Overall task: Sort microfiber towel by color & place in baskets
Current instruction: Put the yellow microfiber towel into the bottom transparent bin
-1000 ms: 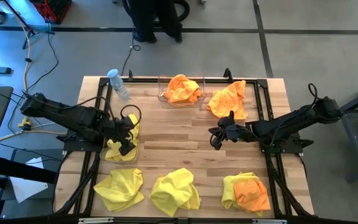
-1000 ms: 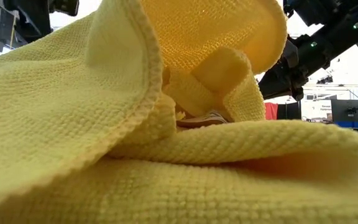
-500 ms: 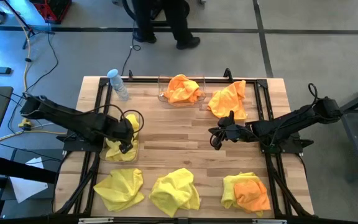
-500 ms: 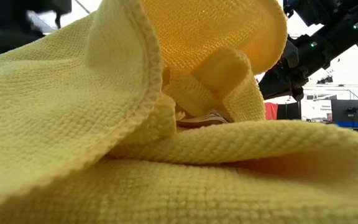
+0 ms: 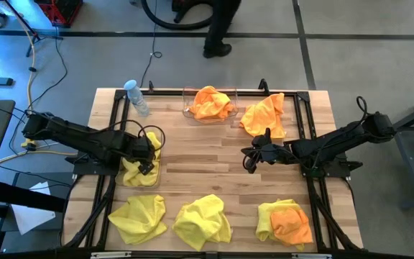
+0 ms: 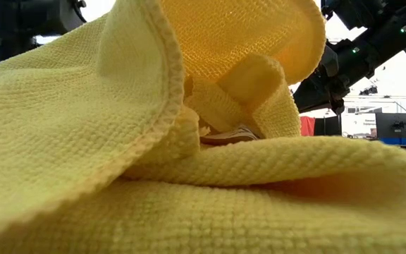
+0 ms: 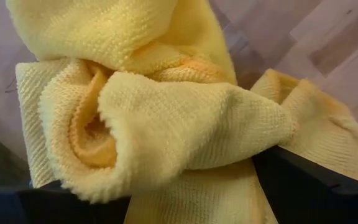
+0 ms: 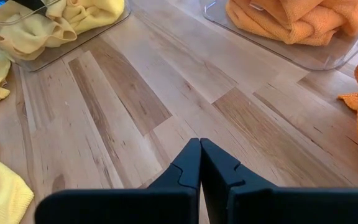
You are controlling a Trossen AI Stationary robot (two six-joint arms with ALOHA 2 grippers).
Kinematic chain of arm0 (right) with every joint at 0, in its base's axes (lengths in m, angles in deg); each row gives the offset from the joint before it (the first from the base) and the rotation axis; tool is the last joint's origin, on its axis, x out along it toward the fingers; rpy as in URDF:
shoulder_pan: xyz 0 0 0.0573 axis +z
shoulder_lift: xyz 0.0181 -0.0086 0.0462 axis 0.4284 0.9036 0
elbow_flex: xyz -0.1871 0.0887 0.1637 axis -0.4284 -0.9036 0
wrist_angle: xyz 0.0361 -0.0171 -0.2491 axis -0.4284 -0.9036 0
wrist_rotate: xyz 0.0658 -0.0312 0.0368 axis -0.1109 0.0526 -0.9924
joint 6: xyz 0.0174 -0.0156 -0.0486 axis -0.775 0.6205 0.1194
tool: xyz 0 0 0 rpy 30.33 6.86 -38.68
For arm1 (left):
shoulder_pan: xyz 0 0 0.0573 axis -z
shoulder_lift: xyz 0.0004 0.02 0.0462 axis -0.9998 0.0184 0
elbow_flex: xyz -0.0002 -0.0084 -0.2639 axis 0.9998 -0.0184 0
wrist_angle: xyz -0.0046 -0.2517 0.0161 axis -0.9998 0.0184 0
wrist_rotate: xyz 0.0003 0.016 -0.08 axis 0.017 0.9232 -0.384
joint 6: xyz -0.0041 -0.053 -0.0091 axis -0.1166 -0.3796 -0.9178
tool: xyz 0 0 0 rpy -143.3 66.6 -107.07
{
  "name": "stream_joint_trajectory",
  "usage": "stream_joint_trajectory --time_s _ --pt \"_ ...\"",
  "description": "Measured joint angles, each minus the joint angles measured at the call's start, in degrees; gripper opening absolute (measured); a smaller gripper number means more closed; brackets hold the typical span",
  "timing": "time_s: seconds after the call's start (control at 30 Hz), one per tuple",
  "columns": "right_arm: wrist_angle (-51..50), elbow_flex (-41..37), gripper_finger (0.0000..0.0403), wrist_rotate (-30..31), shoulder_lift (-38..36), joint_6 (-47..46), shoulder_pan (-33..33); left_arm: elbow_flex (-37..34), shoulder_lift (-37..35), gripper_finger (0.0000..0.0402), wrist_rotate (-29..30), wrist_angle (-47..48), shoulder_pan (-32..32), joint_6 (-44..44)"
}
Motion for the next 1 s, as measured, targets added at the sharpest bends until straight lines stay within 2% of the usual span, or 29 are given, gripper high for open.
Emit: stream_joint_trajectory --time_s 0.47,1.0 --pt "0.0 0.0 0.0000 0.0 0.0 0.0 0.0 13.1 -0.5 0.0296 7.0 9.0 5.3 -1.9" --pt "-0.2 0.0 0.0000 0.0 0.0 0.1 0.0 21.1 2.0 0.0290 14.4 10.7 18.3 -16.2"
